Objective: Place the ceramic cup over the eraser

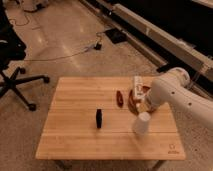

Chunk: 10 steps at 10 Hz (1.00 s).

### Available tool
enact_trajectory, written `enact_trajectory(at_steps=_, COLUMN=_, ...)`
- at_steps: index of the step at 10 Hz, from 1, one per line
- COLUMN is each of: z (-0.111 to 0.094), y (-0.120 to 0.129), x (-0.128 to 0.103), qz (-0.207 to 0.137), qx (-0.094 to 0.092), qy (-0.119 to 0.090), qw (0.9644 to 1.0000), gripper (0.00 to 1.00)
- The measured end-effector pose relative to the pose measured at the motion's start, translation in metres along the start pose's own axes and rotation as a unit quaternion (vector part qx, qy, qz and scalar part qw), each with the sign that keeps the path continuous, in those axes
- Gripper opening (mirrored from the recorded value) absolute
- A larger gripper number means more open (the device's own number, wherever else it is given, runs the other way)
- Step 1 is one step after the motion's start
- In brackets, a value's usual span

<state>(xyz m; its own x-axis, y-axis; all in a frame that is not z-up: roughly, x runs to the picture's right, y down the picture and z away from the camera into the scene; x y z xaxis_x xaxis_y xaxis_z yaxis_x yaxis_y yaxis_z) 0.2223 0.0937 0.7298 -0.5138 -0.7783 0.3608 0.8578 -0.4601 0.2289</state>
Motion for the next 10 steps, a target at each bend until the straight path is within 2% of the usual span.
enact_trajectory(at_steps=3, z=0.014, y=-0.001, x=-0.016, qz=-0.004, qx=0.003, qy=-0.037, qw=0.9993, gripper=0.67)
enact_trajectory(at_steps=5, z=0.022, y=-0.007, x=-0.021, qz=-0.011, qx=0.007, qy=-0.054, qw=0.9985, gripper=0.67)
enact_trajectory(at_steps=7, z=0.027, y=-0.016, x=-0.025, qz=-0.028, qx=0.014, qy=-0.064, qw=0.9974, gripper=0.67)
enact_trajectory(at_steps=10, z=0.033, y=-0.033, x=-0.025, qz=-0.059, qx=0.027, qy=-0.068, qw=0.9956, gripper=0.67)
